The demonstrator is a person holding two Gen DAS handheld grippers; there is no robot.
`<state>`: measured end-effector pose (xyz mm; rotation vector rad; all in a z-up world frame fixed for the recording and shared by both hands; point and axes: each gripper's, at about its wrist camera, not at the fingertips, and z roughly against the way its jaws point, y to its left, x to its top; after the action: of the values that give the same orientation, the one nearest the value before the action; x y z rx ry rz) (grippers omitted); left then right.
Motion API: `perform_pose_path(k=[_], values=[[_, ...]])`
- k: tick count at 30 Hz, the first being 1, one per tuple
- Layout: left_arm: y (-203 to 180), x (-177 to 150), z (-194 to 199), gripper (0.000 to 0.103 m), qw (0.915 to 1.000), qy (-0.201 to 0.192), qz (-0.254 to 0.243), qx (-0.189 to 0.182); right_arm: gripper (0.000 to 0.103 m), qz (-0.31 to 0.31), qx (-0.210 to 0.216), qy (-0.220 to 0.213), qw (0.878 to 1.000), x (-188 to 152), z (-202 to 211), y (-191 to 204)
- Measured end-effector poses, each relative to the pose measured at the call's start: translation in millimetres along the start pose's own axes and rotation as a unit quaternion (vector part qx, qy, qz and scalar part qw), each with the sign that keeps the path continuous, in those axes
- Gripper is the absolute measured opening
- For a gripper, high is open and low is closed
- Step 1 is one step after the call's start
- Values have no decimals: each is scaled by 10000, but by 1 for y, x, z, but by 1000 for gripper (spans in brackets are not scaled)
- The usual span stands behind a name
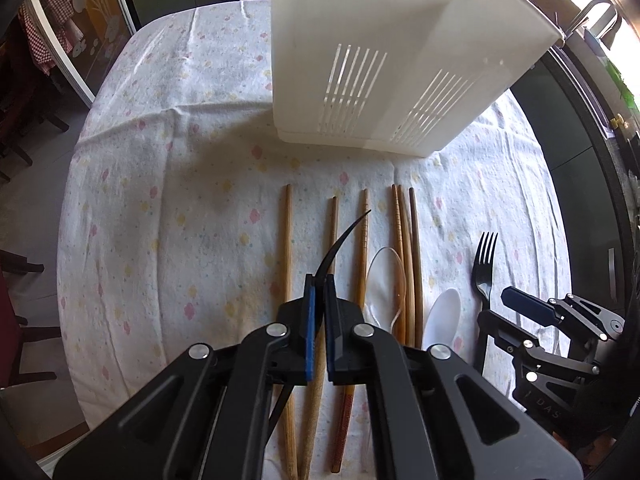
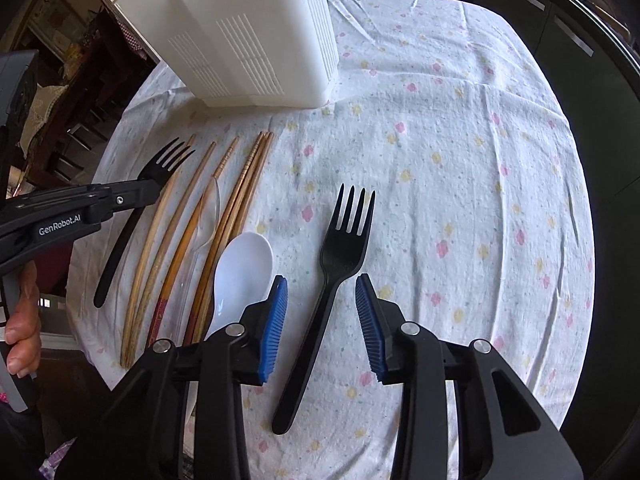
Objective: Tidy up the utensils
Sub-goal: 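Grasp a black fork with the left tool while the right tool grasps another, then lift the fork into the white caddy with the left tool while the right drops its fork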
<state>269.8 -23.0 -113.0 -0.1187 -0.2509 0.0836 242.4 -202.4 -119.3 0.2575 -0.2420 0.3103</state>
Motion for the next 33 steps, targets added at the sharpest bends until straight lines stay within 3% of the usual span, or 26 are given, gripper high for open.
perform_pose_path(k=[9, 10, 14, 18, 24, 27, 29, 31, 33], values=[[14, -3, 14, 4, 9998, -129, -38, -139, 34, 200, -812, 205, 9963, -3, -19, 21], [14, -4, 16, 4, 9998, -144, -52, -149, 24, 255, -853, 164, 9959, -3, -20, 25], [13, -9, 22, 4, 9995, -220, -118, -171, 12, 309, -742, 213, 9965, -2, -26, 33], [3, -14, 27, 4, 9990, -323, -216, -223, 10, 154, -578, 110, 9982, 0, -20, 22], [-9, -9, 72, 4, 9941, -828, -437, -557, 10, -16, 184, -825, 9964, -2, 29, 15], [-17, 1, 111, 4, 9852, -1328, -566, -925, 10, -88, 452, -1390, 9892, -4, 61, 8], [-21, 12, 139, 4, 9747, -1842, -598, -1118, 10, -117, 537, -1759, 9829, -6, 84, 5], [-24, 27, 165, 4, 9579, -2506, -602, -1266, 10, -144, 623, -2085, 9759, -5, 99, 5], [-25, 45, 185, 4, 9355, -3191, -616, -1388, 10, -171, 682, -2337, 9698, -7, 110, 7]])
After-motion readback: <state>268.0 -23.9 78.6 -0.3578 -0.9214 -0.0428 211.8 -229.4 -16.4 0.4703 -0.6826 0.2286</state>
